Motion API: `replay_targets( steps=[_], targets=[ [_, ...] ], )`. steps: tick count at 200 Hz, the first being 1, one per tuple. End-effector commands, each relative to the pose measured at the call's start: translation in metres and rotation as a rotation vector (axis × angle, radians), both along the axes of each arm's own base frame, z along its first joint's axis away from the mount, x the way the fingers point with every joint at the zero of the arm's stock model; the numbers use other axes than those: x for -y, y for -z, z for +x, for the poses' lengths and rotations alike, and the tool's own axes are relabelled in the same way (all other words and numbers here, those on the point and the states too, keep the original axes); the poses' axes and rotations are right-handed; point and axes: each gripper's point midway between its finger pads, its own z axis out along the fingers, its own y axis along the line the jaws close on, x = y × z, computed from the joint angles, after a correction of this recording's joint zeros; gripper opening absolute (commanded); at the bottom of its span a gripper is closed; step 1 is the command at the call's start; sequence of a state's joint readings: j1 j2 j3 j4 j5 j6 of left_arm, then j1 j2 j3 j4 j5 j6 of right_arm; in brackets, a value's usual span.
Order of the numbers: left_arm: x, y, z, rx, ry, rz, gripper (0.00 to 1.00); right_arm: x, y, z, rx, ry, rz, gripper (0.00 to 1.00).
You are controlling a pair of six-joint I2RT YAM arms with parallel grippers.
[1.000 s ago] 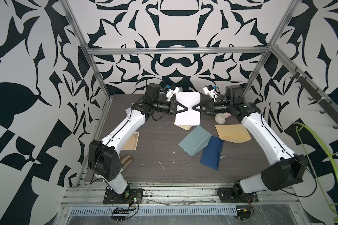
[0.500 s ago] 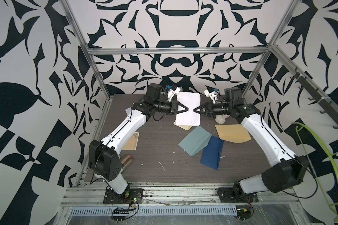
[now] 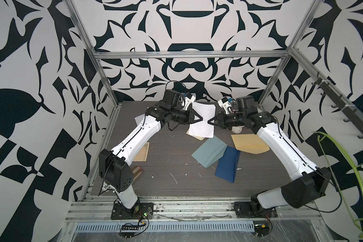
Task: Take the letter paper out of the envelope
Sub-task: Unfold the letter paper, then place the letter paper at the center of the board.
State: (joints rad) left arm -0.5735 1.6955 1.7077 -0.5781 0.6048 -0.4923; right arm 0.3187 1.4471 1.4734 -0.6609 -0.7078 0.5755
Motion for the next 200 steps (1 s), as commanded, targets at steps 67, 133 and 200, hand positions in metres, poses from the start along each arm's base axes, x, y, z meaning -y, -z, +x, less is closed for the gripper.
replay_targets(
  steps=[67, 133, 200],
  targets=[
    [-0.016, 0.016, 0.011, 0.023, -0.079, 0.133, 0.07, 0.003, -0.023, -0.003, 0.075, 0.006, 0.001, 0.00],
    [-0.023, 0.017, 0.021, 0.036, -0.135, 0.192, 0.00, 0.006, -0.008, 0.002, 0.040, 0.046, -0.046, 0.06],
    [-0.093, 0.047, 0.048, 0.150, -0.287, 0.672, 0.00, 0.060, 0.010, 0.006, 0.071, 0.280, -0.301, 0.28]
  ],
)
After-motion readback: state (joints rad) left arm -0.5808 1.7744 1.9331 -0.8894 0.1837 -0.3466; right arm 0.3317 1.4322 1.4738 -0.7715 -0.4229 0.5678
